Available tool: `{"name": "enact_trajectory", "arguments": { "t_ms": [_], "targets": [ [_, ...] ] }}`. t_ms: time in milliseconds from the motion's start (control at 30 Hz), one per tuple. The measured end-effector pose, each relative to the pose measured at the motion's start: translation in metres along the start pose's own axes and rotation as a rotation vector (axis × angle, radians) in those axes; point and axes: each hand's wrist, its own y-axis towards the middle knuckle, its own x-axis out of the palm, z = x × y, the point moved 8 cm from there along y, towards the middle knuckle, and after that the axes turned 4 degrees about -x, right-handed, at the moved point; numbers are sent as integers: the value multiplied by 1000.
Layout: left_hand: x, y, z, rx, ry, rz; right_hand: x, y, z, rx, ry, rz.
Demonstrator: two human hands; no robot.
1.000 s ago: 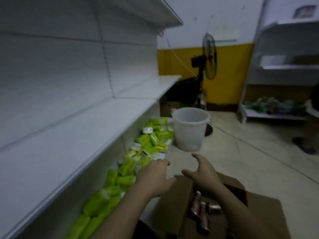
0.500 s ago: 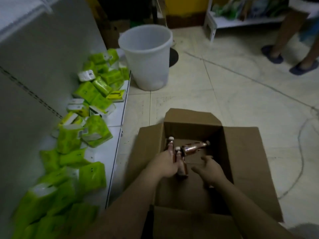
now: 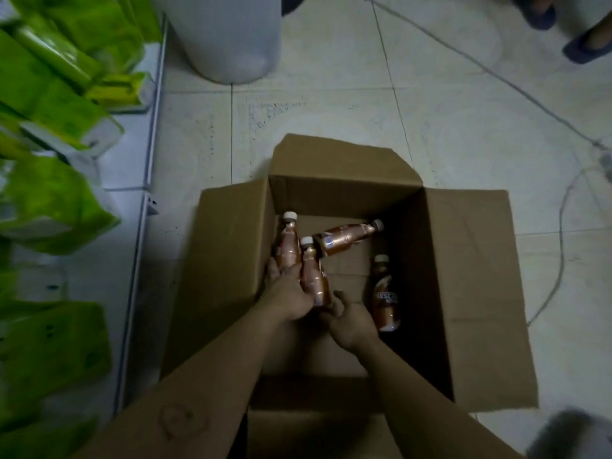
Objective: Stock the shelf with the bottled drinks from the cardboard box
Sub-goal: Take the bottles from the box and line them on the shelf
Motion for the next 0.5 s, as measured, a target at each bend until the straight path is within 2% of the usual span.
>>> {"name": "enact_trajectory", "arguments": {
  "t_ms": [100, 200, 300, 400, 500],
  "targets": [
    [1, 19, -7, 28, -147, -28, 10, 8, -2, -12, -15, 30],
    [5, 32, -13, 31, -128, -8, 12, 12, -9, -66, -40, 130],
    [11, 41, -20, -10, -110, -25, 28, 18, -20, -170, -54, 16],
    [13, 47, -21, -15, -103, -35, 42, 24, -21, -168, -152, -110],
    [17, 48, -20, -33, -93, -65, 43, 27, -21, -170, -222, -146]
  ]
}}
